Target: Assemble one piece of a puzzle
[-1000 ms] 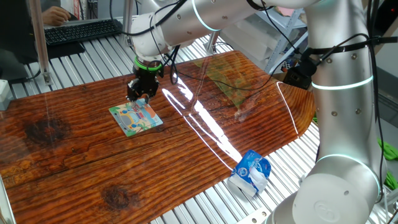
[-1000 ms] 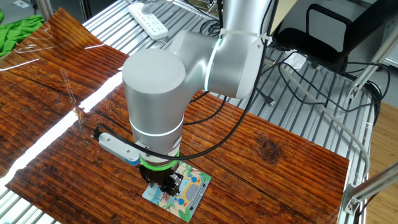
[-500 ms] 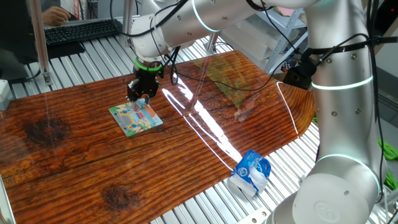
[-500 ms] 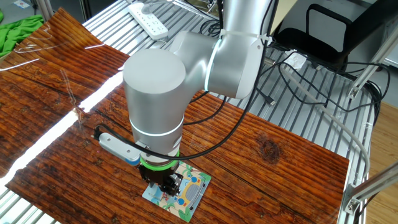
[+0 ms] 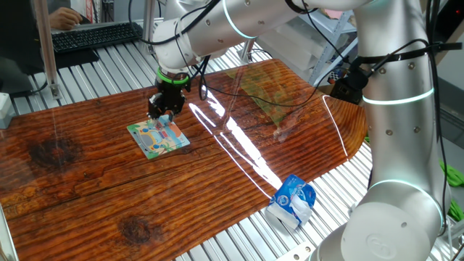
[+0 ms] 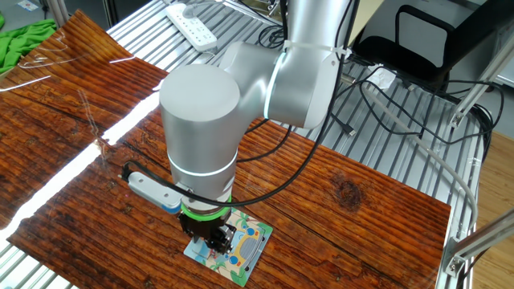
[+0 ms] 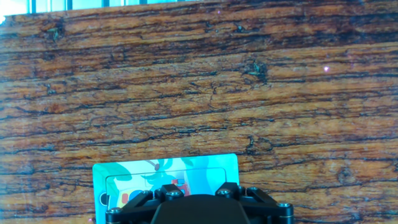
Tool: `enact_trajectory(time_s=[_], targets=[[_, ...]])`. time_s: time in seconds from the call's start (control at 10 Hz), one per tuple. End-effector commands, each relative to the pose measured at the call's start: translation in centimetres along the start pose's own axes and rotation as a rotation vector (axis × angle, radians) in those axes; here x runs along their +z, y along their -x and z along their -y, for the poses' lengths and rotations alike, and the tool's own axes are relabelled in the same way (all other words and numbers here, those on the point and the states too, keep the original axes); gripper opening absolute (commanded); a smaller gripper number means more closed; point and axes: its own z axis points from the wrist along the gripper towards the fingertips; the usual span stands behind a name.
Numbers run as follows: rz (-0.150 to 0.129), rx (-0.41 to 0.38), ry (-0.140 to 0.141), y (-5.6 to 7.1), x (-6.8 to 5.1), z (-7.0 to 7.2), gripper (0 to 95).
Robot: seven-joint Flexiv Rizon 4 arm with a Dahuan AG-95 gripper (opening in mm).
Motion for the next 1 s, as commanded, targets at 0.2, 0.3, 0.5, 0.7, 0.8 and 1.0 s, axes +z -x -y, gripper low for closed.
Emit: enact_trajectory(time_s=[0.2,0.3,0.5,0.7,0.8,1.0], targets=[[0.005,0.001,-0.003,0.05,0.17,0.04,0.0],[0.009,0.002,-0.005,0.04,0.24,0.05,0.0],[0.014,0.002,-0.008,0.01,0.39,0.11,0.0],[0.017,0.002,-0.008,0.0,0.44,0.14,0.0],[0.016,0.005,-0.009,-0.01,0.44,0.15,0.0],[0.014,0.012,-0.027,-0.05,0.51,0.18,19.0]])
